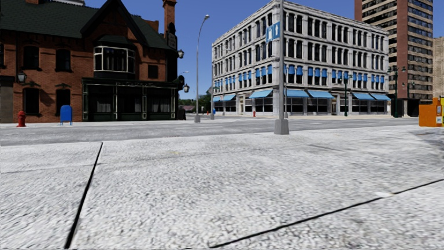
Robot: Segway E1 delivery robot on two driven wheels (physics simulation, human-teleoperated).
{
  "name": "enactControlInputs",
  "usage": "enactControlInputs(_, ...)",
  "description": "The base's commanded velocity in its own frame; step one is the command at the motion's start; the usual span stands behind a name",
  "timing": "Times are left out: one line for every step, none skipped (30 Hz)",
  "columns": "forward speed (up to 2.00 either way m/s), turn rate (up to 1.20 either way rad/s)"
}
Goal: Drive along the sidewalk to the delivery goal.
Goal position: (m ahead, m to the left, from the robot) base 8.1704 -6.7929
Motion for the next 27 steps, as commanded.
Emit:
enactControlInputs(1.97,-0.48)
enactControlInputs(1.96,-0.48)
enactControlInputs(1.96,-0.48)
enactControlInputs(1.96,-0.48)
enactControlInputs(1.96,-0.48)
enactControlInputs(1.96,-0.48)
enactControlInputs(1.96,-0.48)
enactControlInputs(1.96,-0.48)
enactControlInputs(1.96,-0.48)
enactControlInputs(1.96,-0.48)
enactControlInputs(1.96,-0.48)
enactControlInputs(1.96,-0.48)
enactControlInputs(1.96,-0.48)
enactControlInputs(1.96,-0.48)
enactControlInputs(1.96,-0.48)
enactControlInputs(1.96,-0.48)
enactControlInputs(1.94,-0.48)
enactControlInputs(1.94,-0.48)
enactControlInputs(1.93,-0.48)
enactControlInputs(1.92,-0.48)
enactControlInputs(1.91,-0.48)
enactControlInputs(1.91,-0.48)
enactControlInputs(1.91,-0.48)
enactControlInputs(1.9,-0.48)
enactControlInputs(1.89,-0.48)
enactControlInputs(1.89,-0.48)
enactControlInputs(1.89,-0.48)
